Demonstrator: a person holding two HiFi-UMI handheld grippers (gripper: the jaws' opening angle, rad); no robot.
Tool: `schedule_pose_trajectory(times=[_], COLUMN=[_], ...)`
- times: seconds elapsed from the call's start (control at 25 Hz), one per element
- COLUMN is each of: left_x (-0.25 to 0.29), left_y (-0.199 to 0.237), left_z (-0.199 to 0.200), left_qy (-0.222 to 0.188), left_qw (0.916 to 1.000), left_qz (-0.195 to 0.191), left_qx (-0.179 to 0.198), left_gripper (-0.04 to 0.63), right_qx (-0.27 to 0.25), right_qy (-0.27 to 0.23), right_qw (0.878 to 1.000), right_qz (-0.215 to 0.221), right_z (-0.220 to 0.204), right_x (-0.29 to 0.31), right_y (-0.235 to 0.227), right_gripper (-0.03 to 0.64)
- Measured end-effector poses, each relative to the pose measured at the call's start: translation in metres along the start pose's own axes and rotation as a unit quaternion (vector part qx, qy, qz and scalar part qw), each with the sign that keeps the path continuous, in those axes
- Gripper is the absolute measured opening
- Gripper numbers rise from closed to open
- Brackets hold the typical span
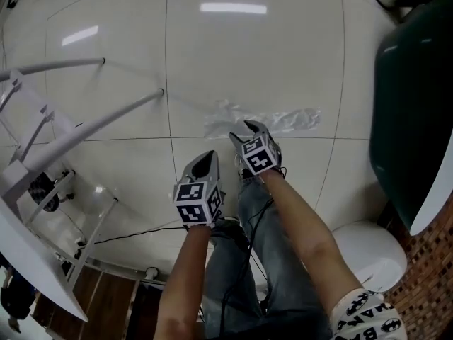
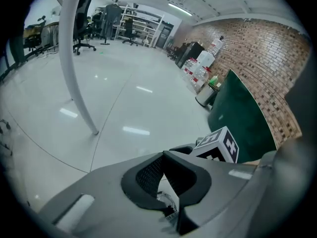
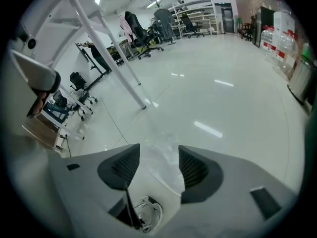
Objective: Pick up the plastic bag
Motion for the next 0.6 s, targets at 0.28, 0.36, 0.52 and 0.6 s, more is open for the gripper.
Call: schedule_pose_trajectory(times=[0.28, 0.36, 0.52, 0.6], left_x=[0.081, 0.088, 0.077, 0.066], left_y=[0.044, 0.054, 0.061, 0.065], left_z=[-0.021, -0.028, -0.039, -0.043], left_qy=[0.025, 0.028, 0.017, 0.010], left_qw=[0.9996, 0.9996, 0.9998, 0.9999], left_qz=[-0.005, -0.002, -0.001, 0.002], left_qx=[0.006, 0.007, 0.007, 0.004], left_gripper=[0.002, 0.002, 0.002, 0.002], right_qx=[-0.054, -0.076, -0.134, -0.165], right_qy=[0.046, 0.061, 0.081, 0.098], right_qw=[0.997, 0.995, 0.987, 0.981], right_qz=[-0.008, -0.009, -0.024, -0.033], right_z=[-0.020, -0.020, -0.011, -0.007], right_x=[0.116, 0.140, 0.160, 0.164], right_y=[-0.020, -0.019, -0.007, 0.006], right_gripper=[0.265, 0.304, 0.304, 0.304])
Point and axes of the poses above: the fingertips, and each gripper's own axes: x forward along the fingers, y to its left, z out of its top, the point moved 6 cm from there along -x, backward along the fingers, and after that the axes turned 12 degrees about y, right-handed, at the moved point
